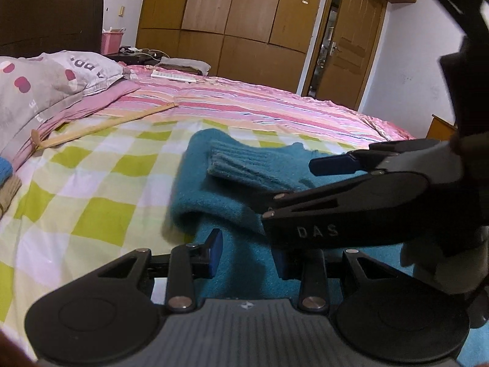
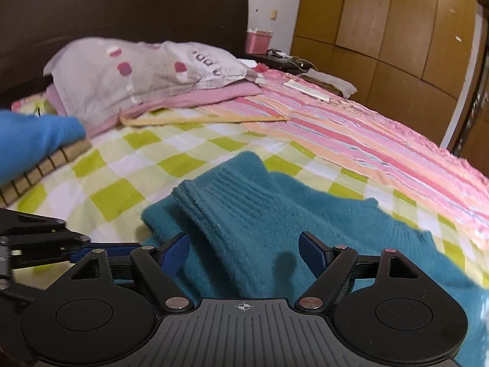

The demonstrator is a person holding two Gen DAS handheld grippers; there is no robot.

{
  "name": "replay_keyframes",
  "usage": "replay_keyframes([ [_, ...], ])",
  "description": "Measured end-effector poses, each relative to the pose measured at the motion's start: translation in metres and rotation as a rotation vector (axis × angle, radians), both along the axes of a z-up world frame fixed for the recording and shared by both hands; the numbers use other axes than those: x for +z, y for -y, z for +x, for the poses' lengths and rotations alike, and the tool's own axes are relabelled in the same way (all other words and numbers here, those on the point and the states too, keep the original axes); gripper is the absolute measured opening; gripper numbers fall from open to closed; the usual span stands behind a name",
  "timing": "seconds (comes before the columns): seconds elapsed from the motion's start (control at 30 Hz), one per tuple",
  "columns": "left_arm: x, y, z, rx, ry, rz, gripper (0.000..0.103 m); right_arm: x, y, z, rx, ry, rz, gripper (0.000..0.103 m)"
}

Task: Fold small clothes
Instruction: 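Fold the held sleeve with the left gripper across the sweater toward the right gripper, then open the left gripper on the sleeve while the right gripper grasps the sleeve cuff, then pull the sleeve cuff with the right gripper to straighten it across the body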

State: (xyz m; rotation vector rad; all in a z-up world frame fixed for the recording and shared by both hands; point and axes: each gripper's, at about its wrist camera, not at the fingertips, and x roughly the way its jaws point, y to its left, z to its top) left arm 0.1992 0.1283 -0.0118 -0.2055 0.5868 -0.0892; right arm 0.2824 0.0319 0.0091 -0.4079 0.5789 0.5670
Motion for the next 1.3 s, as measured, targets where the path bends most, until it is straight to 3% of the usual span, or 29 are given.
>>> replay_keyframes([
  [0.03,0.000,0.000,0.000,0.000,0.000,-0.001,0.040,0.000,0.000,0.001,-0.010,0.006,-0.005,0.074],
  [0.1,0.000,-0.001,0.000,0.002,0.003,-0.005,0.040,0.002,0.004,0.006,-0.031,-0.002,0.004,0.053],
  [0.2,0.000,-0.002,0.000,0.007,0.009,-0.012,0.040,0.010,0.020,0.014,-0.081,-0.035,0.070,0.030],
  [0.37,0.001,-0.001,-0.001,0.009,0.020,-0.020,0.040,0.033,0.067,0.031,-0.192,-0.078,0.222,0.019],
  [0.53,0.001,0.009,-0.001,-0.018,0.024,0.001,0.040,0.044,0.122,0.038,-0.300,-0.090,0.326,0.015],
  [0.77,0.003,0.021,-0.003,-0.037,0.040,-0.002,0.041,0.035,0.198,0.041,-0.490,-0.133,0.500,0.012],
  [0.97,0.001,0.045,-0.004,-0.102,0.036,0.007,0.041,0.022,0.253,0.033,-0.612,-0.141,0.595,0.012],
  [1.07,-0.004,0.057,-0.003,-0.134,0.017,0.030,0.042,0.005,0.262,0.032,-0.629,-0.187,0.591,0.012],
  [1.27,-0.011,0.066,-0.003,-0.156,-0.004,0.074,0.042,-0.023,0.273,0.032,-0.673,-0.294,0.675,0.021],
  [1.3,-0.010,0.065,-0.003,-0.149,-0.001,0.075,0.042,-0.024,0.275,0.032,-0.678,-0.303,0.697,0.027],
])
